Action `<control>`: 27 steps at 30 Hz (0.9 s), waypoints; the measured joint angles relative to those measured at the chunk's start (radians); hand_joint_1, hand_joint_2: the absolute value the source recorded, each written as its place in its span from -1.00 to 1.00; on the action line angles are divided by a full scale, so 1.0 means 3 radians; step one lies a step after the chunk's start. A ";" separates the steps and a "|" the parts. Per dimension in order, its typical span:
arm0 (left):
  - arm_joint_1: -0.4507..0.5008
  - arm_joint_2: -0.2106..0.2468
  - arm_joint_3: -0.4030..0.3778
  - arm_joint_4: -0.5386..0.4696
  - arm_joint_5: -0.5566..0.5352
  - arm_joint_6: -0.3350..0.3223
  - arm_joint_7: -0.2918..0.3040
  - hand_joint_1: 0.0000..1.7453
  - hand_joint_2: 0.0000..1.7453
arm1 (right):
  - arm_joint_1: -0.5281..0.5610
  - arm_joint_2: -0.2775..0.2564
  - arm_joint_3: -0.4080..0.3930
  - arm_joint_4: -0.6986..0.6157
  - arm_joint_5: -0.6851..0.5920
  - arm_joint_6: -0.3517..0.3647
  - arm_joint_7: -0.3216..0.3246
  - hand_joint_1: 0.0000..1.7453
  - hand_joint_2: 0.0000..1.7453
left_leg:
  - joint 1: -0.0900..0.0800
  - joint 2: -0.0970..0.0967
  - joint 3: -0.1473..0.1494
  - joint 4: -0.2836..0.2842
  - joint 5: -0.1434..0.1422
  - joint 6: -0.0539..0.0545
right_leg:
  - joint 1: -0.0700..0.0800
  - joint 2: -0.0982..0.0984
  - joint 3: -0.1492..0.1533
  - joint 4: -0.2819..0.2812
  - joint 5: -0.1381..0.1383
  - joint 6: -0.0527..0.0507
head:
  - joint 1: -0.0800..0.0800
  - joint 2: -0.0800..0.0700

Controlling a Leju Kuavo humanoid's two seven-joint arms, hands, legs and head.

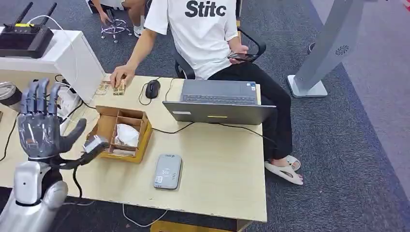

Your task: Pass the card to the sensor for recognition and then transmit it.

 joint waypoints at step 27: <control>0.0890 0.0106 -0.0562 -0.1245 0.0664 -0.1447 0.0624 -1.00 1.00 | 0.0045 0.0088 -0.0358 -0.0001 -0.0018 -0.0038 0.0005 -1.00 1.00 | 0.0004 -0.0009 0.0000 -0.0002 0.0000 0.0000 | 0.0004 -0.0012 0.0005 0.0000 -0.0001 -0.0001 | 0.0001 0.0000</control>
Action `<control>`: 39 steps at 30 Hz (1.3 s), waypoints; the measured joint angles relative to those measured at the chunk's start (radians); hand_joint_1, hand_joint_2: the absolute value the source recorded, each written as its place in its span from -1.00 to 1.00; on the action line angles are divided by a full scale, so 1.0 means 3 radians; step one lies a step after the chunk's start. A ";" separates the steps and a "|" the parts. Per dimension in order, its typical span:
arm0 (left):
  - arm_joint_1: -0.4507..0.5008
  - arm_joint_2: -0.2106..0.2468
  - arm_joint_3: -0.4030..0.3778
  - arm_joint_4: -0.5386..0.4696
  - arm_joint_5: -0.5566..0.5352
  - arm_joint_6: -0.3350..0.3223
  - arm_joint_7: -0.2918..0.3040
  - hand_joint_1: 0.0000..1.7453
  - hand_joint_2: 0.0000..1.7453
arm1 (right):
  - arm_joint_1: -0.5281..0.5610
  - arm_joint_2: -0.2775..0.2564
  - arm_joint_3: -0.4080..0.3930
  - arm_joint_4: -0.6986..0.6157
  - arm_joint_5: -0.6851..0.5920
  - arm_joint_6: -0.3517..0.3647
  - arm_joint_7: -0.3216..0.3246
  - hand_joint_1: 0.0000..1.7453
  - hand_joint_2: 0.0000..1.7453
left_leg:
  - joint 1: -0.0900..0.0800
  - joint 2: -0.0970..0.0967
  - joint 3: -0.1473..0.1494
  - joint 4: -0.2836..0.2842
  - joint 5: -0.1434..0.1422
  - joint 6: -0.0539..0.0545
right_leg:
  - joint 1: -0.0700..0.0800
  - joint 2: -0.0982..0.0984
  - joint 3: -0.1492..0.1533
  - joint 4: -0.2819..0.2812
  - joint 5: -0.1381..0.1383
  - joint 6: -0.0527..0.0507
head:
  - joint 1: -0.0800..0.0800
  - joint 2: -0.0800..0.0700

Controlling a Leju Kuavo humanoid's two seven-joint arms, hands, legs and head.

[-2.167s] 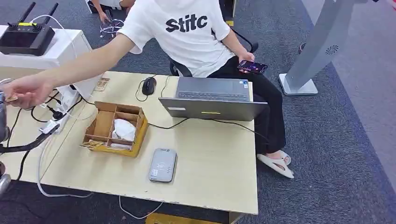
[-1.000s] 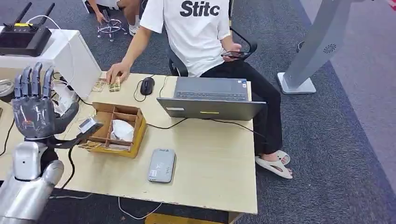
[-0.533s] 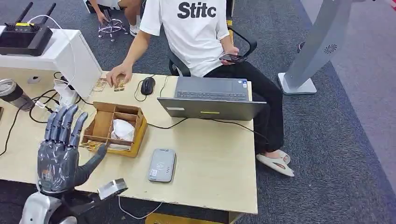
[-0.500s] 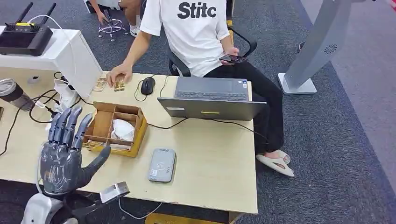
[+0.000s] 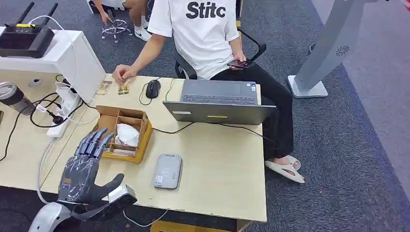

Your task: Pass the card to the sensor for recognition and then transmit it.

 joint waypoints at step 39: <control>-0.0076 0.0165 0.0290 0.0772 -0.1161 -0.0192 0.0608 -1.00 1.00 | -0.0002 0.0053 -0.0069 -0.0032 0.0338 0.0053 0.0075 -1.00 1.00 | 0.0001 -0.0001 0.0001 0.0000 0.0000 0.0000 | 0.0001 -0.0001 0.0001 0.0000 0.0000 0.0000 | 0.0000 0.0000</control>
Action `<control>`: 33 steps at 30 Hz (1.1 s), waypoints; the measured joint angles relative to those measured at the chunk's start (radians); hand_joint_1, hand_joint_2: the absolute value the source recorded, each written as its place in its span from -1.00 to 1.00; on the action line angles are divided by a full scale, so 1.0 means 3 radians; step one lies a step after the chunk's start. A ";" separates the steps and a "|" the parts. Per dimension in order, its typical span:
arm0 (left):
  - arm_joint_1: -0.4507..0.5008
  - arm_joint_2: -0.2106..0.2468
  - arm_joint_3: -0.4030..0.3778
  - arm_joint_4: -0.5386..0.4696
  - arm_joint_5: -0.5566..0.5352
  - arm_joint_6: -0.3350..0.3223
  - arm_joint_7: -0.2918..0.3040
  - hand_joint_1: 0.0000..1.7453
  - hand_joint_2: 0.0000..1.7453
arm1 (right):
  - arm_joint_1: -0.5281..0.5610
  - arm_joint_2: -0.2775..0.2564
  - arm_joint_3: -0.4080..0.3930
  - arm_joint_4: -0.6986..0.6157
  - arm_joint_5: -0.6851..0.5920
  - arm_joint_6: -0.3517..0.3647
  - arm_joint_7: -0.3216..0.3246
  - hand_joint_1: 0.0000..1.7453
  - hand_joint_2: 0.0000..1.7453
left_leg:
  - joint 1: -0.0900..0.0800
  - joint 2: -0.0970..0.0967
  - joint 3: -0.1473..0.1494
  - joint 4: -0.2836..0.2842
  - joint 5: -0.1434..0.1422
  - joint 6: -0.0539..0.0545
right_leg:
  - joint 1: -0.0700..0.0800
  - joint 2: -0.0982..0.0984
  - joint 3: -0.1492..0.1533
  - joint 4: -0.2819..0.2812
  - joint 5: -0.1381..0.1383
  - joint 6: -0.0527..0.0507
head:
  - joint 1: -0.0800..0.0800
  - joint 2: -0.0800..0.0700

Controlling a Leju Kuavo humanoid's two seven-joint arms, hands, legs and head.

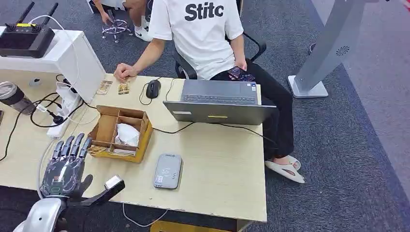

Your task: Pass the card to the sensor for recognition and then transmit it.

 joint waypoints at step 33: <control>-0.0514 -0.0353 0.0228 0.1046 -0.0514 0.1024 -0.0368 -1.00 1.00 | -0.0010 -0.0005 -0.0047 -0.0001 0.0318 0.0100 -0.0009 -1.00 1.00 | 0.0000 0.0000 0.0000 0.0000 0.0000 0.0000 | 0.0000 0.0000 0.0000 0.0000 0.0000 0.0000 | 0.0000 0.0000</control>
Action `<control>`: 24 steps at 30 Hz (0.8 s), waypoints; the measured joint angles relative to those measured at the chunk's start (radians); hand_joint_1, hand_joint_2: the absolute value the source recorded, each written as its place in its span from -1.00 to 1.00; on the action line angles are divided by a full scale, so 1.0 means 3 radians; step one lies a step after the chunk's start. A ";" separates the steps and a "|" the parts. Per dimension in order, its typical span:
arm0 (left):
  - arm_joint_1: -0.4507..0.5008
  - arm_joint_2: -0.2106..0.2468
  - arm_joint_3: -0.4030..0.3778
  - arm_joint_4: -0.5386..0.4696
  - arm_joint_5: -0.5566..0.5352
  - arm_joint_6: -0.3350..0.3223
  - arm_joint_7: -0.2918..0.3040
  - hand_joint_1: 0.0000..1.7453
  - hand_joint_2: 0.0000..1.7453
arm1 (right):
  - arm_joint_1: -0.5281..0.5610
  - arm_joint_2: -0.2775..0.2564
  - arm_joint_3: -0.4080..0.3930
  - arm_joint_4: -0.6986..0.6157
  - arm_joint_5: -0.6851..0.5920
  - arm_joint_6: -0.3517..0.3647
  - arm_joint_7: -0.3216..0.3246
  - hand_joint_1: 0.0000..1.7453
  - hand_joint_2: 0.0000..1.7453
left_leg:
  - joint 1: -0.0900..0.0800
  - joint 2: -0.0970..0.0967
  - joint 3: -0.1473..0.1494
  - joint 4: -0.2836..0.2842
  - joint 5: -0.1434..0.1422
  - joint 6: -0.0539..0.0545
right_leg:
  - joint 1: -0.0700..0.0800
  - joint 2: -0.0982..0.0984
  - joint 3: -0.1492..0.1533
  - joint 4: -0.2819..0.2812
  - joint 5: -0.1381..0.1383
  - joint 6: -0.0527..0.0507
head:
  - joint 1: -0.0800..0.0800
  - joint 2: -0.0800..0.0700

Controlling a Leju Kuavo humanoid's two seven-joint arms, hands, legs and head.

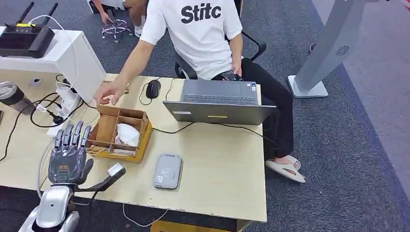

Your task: Pass the card to the sensor for recognition and then transmit it.

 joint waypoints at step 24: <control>-0.0170 -0.0350 0.0003 0.0168 0.0674 -0.0198 -0.0409 -1.00 1.00 | -0.0017 -0.0001 -0.0017 0.0000 0.0134 0.0029 0.0009 -1.00 1.00 | 0.0000 0.0000 0.0000 0.0001 0.0000 0.0000 | 0.0000 0.0000 -0.0001 0.0000 0.0000 0.0000 | 0.0001 0.0000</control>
